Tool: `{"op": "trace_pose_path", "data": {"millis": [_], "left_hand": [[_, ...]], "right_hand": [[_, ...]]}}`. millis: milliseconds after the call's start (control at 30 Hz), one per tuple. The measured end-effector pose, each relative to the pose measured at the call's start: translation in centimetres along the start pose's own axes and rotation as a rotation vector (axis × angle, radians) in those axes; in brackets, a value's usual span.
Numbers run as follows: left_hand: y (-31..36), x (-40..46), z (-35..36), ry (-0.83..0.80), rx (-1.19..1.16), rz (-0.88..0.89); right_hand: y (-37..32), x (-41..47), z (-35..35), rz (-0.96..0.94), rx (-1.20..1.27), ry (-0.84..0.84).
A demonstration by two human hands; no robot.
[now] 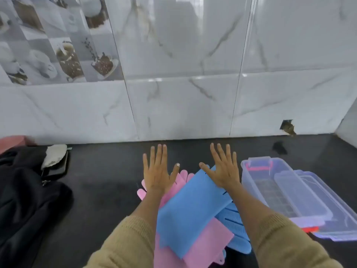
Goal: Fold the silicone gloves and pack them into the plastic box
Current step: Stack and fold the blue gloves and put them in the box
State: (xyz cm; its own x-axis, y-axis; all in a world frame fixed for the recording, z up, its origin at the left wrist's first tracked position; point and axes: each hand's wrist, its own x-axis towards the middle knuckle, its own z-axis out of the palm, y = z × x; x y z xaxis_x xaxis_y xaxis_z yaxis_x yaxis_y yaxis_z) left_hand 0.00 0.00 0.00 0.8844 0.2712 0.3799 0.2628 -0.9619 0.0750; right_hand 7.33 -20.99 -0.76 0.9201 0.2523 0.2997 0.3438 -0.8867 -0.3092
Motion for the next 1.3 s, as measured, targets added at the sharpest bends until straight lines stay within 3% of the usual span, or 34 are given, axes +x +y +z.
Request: {"op": "trace_pose_path", "data": {"millis": [200, 367, 733, 867, 933, 1100, 1300], "left_hand": [[0.2, -2.8, 2.8, -0.154, -0.102, -0.117], [-0.1, -2.5, 3.6, -0.296, -0.146, -0.124], [-0.5, -2.5, 3.9, -0.298, -0.219, -0.118], [-1.3, -2.8, 3.0, -0.259, -0.513, -0.126], [-1.9, -3.6, 1.9, -0.241, -0.674, -0.112], [-4.0, -9.3, 0.1, -0.216, -0.73, -0.155], [-3.0, -15.0, -1.5, -0.168, -0.698, -0.283]], "right_hand": [[1.6, -3.0, 3.4, 0.043, -0.083, -0.255], [1.9, -3.3, 3.8, 0.034, -0.111, -0.232], [2.2, -3.4, 3.9, 0.008, -0.12, -0.229], [2.1, -3.2, 3.4, 0.005, -0.104, -0.283], [2.3, -3.2, 2.6, -0.001, -0.012, -0.312], [2.8, -7.0, 0.2, 0.099, 0.394, -0.276], [0.9, -12.7, -1.1, 0.254, 0.358, -0.183]]}}
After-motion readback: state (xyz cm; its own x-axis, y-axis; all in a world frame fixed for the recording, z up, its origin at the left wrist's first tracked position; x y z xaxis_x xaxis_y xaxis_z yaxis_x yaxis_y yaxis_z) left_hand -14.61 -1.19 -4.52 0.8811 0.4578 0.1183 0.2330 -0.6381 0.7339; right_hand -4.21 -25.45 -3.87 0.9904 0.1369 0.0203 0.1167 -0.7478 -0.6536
